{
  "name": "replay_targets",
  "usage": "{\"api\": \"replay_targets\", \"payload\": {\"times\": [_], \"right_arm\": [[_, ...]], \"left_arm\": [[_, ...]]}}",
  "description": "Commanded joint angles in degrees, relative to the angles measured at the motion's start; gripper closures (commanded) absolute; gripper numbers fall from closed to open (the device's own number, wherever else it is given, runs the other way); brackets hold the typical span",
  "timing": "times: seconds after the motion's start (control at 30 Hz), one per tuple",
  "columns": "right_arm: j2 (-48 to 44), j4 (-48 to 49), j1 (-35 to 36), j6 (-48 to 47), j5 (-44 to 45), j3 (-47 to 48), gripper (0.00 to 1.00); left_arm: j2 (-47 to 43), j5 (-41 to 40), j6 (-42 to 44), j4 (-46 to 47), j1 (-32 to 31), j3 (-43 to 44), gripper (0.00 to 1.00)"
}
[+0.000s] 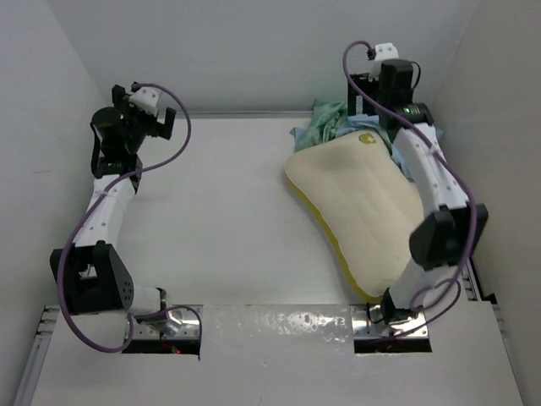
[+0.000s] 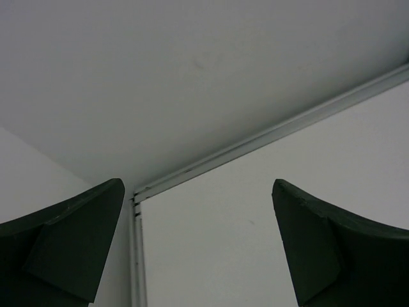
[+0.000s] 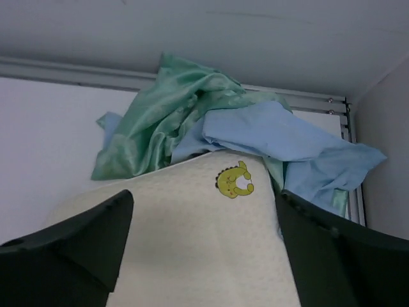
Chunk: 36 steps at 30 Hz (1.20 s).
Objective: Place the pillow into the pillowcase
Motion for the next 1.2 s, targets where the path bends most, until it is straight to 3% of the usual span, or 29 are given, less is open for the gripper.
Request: {"api": "replay_targets", "payload": {"times": [0.0, 0.1, 0.13, 0.17, 0.2, 0.27, 0.4, 0.47, 0.5, 0.53, 0.63, 0.8, 0.93, 1.1, 1.17], "right_arm": [[13.3, -14.1, -0.6, 2.3, 2.5, 14.4, 0.04], [27.4, -15.0, -3.3, 8.3, 2.0, 28.3, 0.01], [33.6, -14.7, -4.1, 12.5, 2.0, 34.2, 0.01], [36.2, -13.9, -4.9, 14.3, 3.5, 36.2, 0.01], [38.2, -11.1, -6.1, 16.2, 5.0, 37.3, 0.01], [41.3, -4.3, -7.3, 19.9, 8.9, 35.8, 0.01], [44.8, 2.7, -7.4, 19.5, 9.9, 32.6, 0.02], [47.6, 2.2, -7.4, 18.1, 7.9, 33.8, 0.13], [48.0, 2.2, -7.4, 17.3, 5.5, 34.2, 0.37], [48.0, 2.6, -7.4, 16.7, 4.3, 33.9, 0.53], [44.5, 8.3, -7.4, 15.1, 3.7, 30.8, 1.00], [32.6, 13.9, -3.9, 4.6, 7.1, 29.9, 1.00], [22.3, 16.9, 1.4, -2.6, 3.1, 30.6, 1.00], [6.2, 23.2, 16.1, -11.7, -2.2, 20.8, 1.00], [-1.6, 26.5, 22.8, -10.9, -6.2, 16.7, 1.00]], "left_arm": [[0.3, -14.3, 1.5, -11.2, 0.5, 5.2, 0.00], [0.4, -16.1, 0.2, -20.1, 0.5, 10.6, 0.00], [0.5, -14.2, 3.3, -23.6, 0.8, 12.6, 0.00], [1.0, -7.4, 5.8, -27.4, 0.9, 16.2, 0.00], [1.5, -4.4, 8.0, -34.1, 1.0, 17.7, 0.00], [2.0, -1.1, 6.6, -37.6, 1.1, 20.2, 0.00], [1.7, -0.1, 1.5, -37.7, 1.2, 19.9, 0.00], [1.7, 0.2, 1.1, -38.4, 1.2, 19.7, 0.00], [1.8, 0.3, 1.2, -38.9, 1.2, 19.7, 0.00], [1.8, 0.5, 1.2, -39.7, 1.2, 19.9, 0.00], [1.5, -0.7, 0.3, -40.4, 1.2, 19.9, 0.00], [-1.3, -0.1, 0.3, -41.3, 1.2, 17.9, 0.00], [-3.3, 2.4, -0.6, -41.9, 1.3, 16.4, 0.00], [-3.7, 1.5, -7.7, -40.4, 2.3, 18.3, 0.00], [-3.7, -1.7, -10.0, -39.2, 2.3, 19.2, 0.00]]}}
